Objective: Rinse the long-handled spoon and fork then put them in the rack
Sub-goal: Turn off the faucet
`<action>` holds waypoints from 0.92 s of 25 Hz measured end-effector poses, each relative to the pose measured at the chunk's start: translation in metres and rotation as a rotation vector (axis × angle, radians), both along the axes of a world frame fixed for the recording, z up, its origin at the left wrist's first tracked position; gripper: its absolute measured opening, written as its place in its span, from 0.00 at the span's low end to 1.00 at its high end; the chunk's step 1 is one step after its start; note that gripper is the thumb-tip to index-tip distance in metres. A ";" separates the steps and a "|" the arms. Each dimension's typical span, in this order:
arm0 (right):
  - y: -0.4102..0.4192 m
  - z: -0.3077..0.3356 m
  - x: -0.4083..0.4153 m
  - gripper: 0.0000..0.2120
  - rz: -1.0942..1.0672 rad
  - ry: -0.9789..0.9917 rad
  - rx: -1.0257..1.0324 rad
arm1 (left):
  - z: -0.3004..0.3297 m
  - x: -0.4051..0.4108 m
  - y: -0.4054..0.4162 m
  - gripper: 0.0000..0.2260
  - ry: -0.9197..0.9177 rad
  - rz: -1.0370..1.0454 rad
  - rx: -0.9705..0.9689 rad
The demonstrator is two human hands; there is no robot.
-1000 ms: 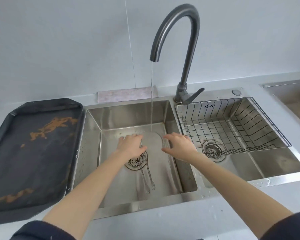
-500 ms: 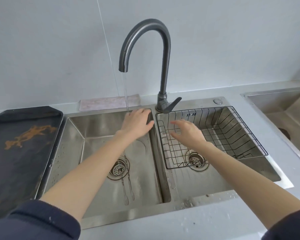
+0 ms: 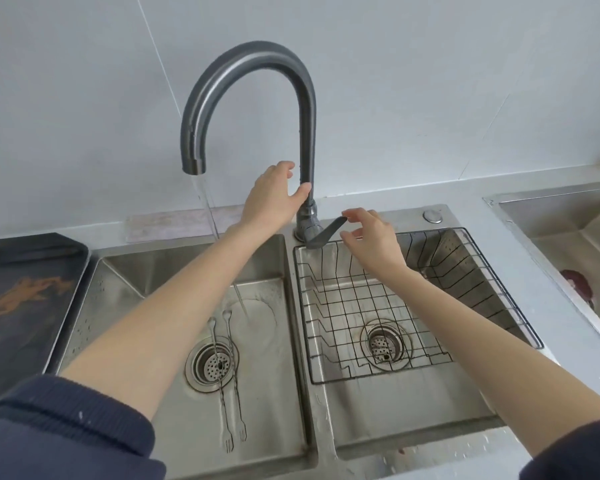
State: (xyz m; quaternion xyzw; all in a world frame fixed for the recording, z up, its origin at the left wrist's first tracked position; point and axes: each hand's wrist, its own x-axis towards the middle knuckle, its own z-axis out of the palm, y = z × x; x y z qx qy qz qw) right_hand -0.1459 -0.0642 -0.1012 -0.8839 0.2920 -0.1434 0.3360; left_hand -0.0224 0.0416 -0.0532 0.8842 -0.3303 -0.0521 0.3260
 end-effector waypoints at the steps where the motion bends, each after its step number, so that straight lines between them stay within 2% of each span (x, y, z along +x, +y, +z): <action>1: -0.004 -0.001 0.005 0.16 -0.010 -0.023 0.020 | 0.000 0.005 -0.006 0.23 0.029 0.015 -0.026; 6: -0.020 -0.011 0.022 0.09 -0.040 -0.075 0.072 | -0.002 0.023 -0.031 0.23 0.113 0.058 -0.081; 9: -0.028 -0.012 0.026 0.07 -0.035 -0.079 0.079 | -0.002 0.028 -0.043 0.20 0.142 0.074 -0.116; 13: -0.035 -0.012 0.029 0.07 -0.002 -0.070 0.054 | -0.006 0.031 -0.053 0.15 0.056 0.109 -0.092; 23: -0.041 -0.005 0.039 0.05 -0.028 -0.075 0.118 | -0.013 0.034 -0.058 0.16 -0.144 0.157 0.039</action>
